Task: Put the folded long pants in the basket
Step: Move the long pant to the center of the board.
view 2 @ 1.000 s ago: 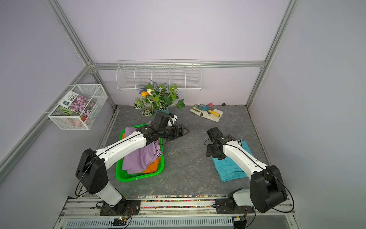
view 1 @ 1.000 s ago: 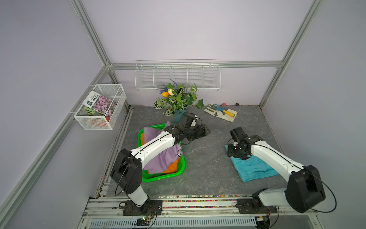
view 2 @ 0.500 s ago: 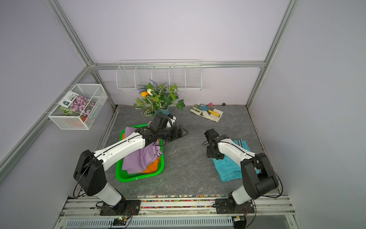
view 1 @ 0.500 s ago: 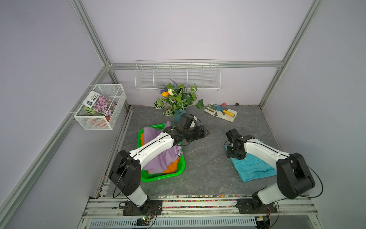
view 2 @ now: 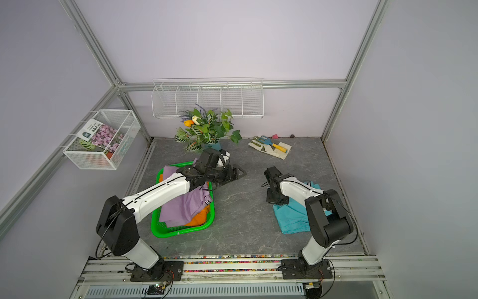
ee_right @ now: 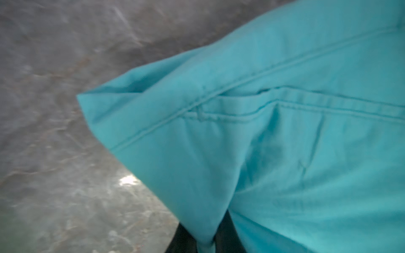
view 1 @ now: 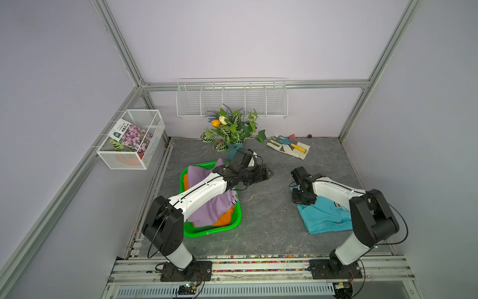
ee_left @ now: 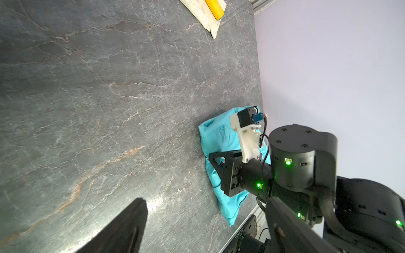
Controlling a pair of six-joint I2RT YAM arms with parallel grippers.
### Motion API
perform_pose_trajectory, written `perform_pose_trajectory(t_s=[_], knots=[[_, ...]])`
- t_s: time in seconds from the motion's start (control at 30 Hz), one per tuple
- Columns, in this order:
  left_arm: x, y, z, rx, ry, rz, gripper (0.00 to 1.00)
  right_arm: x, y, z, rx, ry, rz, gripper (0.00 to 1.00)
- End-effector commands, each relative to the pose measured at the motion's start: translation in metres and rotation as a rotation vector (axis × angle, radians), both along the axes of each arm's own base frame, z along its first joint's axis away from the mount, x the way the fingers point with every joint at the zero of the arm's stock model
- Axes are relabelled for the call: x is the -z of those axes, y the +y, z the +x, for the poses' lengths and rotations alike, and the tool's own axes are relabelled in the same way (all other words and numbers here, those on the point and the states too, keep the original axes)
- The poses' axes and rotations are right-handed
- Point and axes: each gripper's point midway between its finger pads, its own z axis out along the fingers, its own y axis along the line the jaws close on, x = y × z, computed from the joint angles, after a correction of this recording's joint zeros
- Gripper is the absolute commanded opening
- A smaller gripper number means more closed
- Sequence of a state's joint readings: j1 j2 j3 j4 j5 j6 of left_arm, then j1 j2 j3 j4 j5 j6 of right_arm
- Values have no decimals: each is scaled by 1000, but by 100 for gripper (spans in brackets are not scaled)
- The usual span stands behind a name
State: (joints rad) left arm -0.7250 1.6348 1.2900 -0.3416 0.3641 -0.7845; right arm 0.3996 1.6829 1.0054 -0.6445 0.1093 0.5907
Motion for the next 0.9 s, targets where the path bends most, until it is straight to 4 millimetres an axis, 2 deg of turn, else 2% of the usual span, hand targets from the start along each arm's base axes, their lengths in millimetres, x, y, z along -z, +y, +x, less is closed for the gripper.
perform_pose_trajectory(t_s=[0.0, 0.1, 0.2, 0.33, 0.47, 0.6, 0.73, 0.87], knots=[[13, 2, -4, 2, 37, 23, 89, 0, 57, 12, -65, -8, 170, 7], [19, 5, -4, -12, 52, 31, 89, -5, 85, 19, -78, -14, 209, 9], [23, 10, -4, -29, 69, 33, 89, -2, 104, 28, -20, -22, 303, 12], [24, 16, -4, -46, 72, 39, 90, -4, 118, 40, 30, -43, 366, 20], [23, 20, -4, -58, 69, 49, 90, -22, 126, 52, 22, -89, 394, 25], [22, 18, -2, -57, 69, 44, 90, -51, 126, 57, -23, -141, 407, 36], [25, 14, -1, -50, 83, 38, 91, -79, 116, 61, -59, -185, 389, 45], [33, 4, -2, -17, 121, 20, 91, -97, 84, 66, -62, -200, 353, 45]])
